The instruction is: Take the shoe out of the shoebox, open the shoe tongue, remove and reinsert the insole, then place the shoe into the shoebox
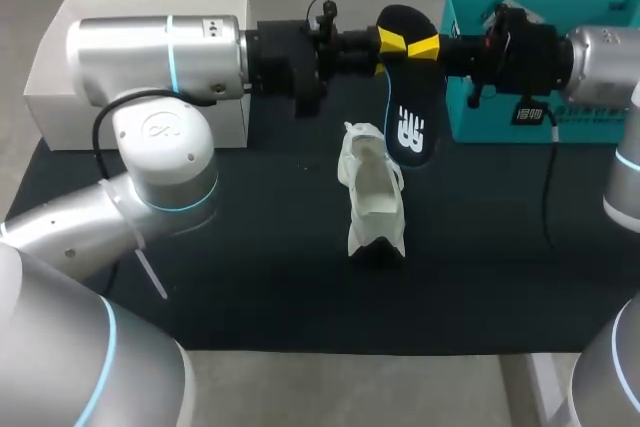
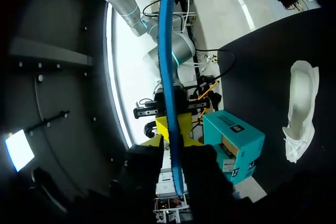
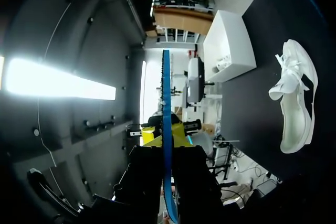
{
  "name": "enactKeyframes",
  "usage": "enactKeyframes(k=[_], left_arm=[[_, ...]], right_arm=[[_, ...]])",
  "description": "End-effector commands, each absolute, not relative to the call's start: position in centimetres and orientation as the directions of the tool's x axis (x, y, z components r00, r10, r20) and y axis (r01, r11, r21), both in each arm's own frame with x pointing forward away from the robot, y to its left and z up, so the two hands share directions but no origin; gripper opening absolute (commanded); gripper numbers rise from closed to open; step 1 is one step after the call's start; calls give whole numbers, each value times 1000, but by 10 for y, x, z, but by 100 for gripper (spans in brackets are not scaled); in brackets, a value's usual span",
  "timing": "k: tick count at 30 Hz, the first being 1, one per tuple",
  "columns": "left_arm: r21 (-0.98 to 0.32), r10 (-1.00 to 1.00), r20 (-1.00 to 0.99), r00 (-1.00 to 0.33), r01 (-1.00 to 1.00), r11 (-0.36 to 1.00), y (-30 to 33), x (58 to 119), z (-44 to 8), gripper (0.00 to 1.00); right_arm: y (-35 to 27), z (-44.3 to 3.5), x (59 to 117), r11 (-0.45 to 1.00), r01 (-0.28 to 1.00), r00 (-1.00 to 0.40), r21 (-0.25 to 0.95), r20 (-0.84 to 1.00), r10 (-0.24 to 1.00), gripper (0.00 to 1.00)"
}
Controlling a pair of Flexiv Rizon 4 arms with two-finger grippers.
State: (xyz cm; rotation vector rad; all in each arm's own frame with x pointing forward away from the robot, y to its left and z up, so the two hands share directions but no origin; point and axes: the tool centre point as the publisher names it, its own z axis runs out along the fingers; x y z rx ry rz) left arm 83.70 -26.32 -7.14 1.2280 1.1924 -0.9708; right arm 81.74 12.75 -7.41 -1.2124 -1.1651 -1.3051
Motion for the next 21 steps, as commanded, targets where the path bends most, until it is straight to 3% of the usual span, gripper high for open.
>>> enactKeyframes(k=[1, 3, 5, 16, 17, 18, 21], left_arm=[[163, 65, -986, 156, 979, 126, -265, 836, -74, 15], [163, 66, -986, 156, 978, 127, -265, 836, -75, 11], [168, 60, -985, 161, 978, 126, -265, 836, -75, 0], [157, 64, -987, 150, 981, 114, -265, 832, -77, 0], [155, 65, -987, 148, 981, 114, -265, 832, -77, 0], [153, 65, -987, 146, 982, 113, -265, 832, -77, 0], [141, 68, -989, 134, 983, 114, -263, 829, -77, 0]], right_arm=[[128, -74, 817, -77, 997, -32, 29, 999, -42, 0], [128, -74, 817, -77, 997, -32, 29, 999, -42, 0], [128, -74, 817, -76, 997, -32, 29, 999, -41, 0], [126, -75, 817, -80, 996, -28, 25, 999, -41, 0], [125, -76, 817, -82, 996, -25, 21, 999, -41, 35], [124, -77, 817, -84, 996, -20, 17, 999, -38, 100], [116, -82, 817, -104, 995, -7, 5, 1000, -21, 100]])
